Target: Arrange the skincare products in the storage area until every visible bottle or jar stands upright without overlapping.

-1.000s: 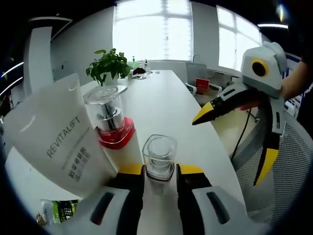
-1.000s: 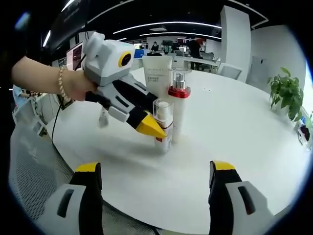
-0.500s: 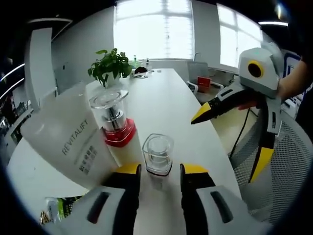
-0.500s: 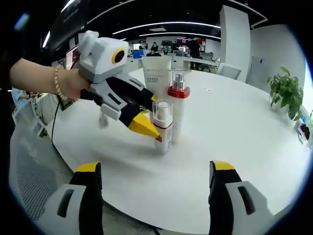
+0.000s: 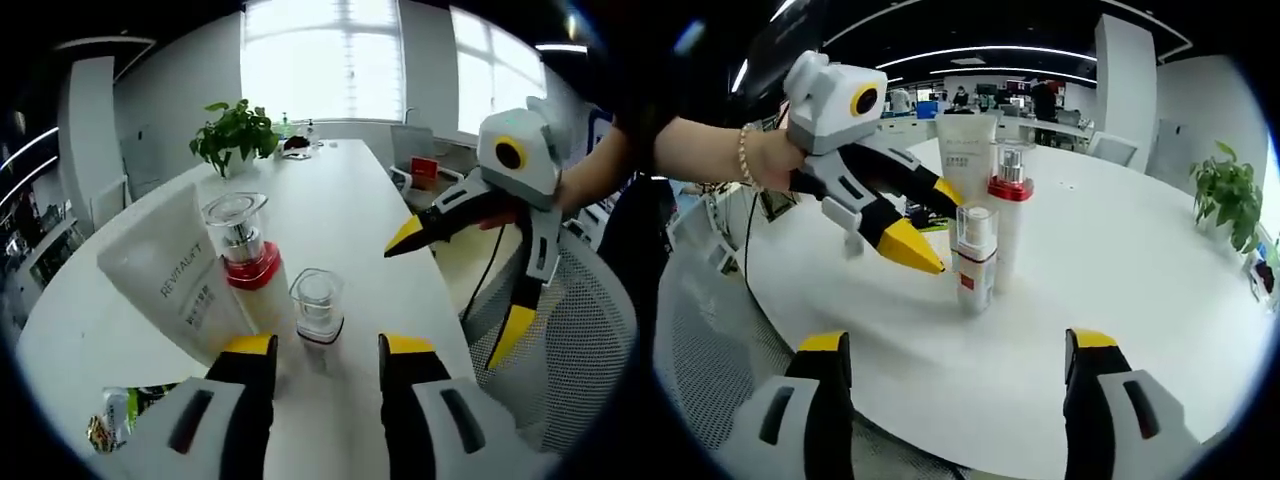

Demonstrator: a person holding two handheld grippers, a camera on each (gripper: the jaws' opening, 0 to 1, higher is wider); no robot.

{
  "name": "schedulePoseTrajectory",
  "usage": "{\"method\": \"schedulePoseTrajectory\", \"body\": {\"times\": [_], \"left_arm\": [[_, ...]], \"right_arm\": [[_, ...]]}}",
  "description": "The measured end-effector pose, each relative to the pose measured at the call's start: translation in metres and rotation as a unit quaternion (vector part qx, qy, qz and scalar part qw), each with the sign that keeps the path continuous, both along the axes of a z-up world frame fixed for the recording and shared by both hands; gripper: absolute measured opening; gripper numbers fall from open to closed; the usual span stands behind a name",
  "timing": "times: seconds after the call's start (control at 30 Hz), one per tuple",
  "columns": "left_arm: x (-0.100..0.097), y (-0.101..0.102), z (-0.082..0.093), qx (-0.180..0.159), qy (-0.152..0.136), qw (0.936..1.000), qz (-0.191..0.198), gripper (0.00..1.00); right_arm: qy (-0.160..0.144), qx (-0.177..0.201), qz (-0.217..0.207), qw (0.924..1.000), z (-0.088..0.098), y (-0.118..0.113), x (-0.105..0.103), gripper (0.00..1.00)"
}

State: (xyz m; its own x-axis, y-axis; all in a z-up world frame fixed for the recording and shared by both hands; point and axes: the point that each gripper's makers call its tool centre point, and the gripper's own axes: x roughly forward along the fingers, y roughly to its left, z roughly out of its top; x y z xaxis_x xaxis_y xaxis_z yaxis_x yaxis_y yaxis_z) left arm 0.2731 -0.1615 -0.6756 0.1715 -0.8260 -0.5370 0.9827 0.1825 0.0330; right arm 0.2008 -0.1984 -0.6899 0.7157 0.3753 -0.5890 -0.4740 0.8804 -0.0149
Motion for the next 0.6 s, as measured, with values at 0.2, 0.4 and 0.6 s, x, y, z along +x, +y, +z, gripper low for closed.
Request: {"method": "schedulePoseTrajectory", "body": {"times": [0.2, 0.4, 0.6], "left_arm": [[-0.001, 0.024, 0.003, 0.006, 0.004, 0.9991, 0.043, 0.52], [0.000, 0.053, 0.005, 0.009, 0.025, 0.9929, 0.116, 0.71], [-0.013, 0.074, 0.005, 0.011, 0.033, 0.9892, 0.142, 0.73]], "right_arm": [[0.002, 0.000, 0.013, 0.9999, -0.001, 0.005, -0.002, 0.89], [0.003, -0.029, 0.038, 0.9989, -0.009, 0.008, -0.004, 0.89], [0.005, -0.037, 0.048, 0.9981, -0.013, 0.008, -0.004, 0.89]]}}
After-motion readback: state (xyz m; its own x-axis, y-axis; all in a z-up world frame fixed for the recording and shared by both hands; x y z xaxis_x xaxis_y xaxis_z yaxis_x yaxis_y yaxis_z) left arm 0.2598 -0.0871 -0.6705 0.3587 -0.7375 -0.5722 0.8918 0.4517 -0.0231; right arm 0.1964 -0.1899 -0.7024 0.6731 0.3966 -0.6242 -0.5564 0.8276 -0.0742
